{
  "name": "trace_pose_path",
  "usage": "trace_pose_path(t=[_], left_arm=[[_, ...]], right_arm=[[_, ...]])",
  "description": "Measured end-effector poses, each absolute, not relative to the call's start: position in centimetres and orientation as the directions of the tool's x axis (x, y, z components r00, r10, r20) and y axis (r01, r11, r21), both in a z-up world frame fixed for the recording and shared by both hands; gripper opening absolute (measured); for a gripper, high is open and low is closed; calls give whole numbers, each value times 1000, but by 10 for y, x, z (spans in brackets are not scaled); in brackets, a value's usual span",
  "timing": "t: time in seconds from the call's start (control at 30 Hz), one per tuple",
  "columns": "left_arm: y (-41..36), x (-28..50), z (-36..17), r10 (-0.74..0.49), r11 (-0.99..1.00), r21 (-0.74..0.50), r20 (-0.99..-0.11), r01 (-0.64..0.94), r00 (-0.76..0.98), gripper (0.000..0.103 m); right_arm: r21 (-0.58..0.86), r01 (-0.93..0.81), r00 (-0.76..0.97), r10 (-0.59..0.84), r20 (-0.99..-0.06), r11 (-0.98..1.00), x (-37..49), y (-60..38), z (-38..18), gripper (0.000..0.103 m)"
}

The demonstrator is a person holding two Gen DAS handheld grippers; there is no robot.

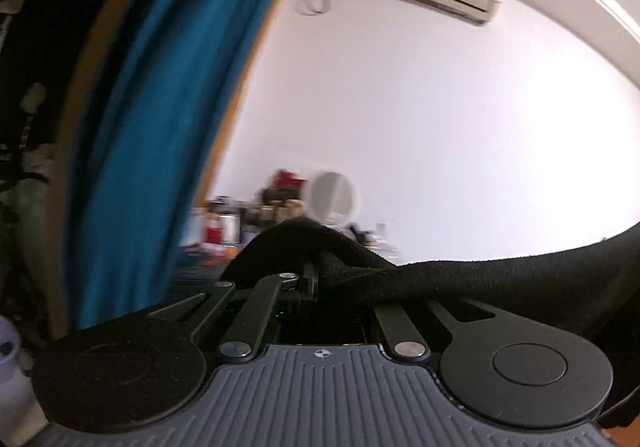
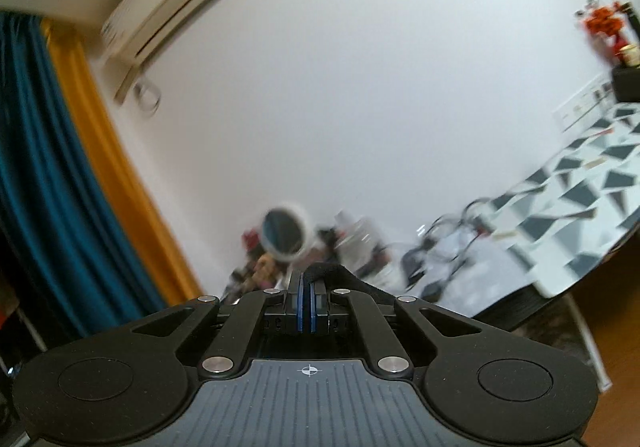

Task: Fold clothes
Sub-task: 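Carry the held black garment across the room with both grippers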

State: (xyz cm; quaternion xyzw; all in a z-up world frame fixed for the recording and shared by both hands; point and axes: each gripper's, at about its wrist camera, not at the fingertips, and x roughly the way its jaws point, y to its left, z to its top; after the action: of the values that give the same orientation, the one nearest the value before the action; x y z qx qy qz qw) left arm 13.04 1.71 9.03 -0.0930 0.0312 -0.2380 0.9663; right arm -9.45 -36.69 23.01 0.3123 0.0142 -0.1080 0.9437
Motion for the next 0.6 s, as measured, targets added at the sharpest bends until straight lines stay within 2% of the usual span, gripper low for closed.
trace_pose_path(t=[0.43, 0.6], left_arm=[[-266, 54, 97, -607, 761, -267, 28, 591, 795, 2], [-341, 46, 98, -683, 694, -279, 39, 664, 730, 2]], right_arm=[[568, 331, 930, -362, -63, 753, -320, -590, 216, 3], [538, 406, 887, -460, -37, 739, -380, -655, 226, 3]])
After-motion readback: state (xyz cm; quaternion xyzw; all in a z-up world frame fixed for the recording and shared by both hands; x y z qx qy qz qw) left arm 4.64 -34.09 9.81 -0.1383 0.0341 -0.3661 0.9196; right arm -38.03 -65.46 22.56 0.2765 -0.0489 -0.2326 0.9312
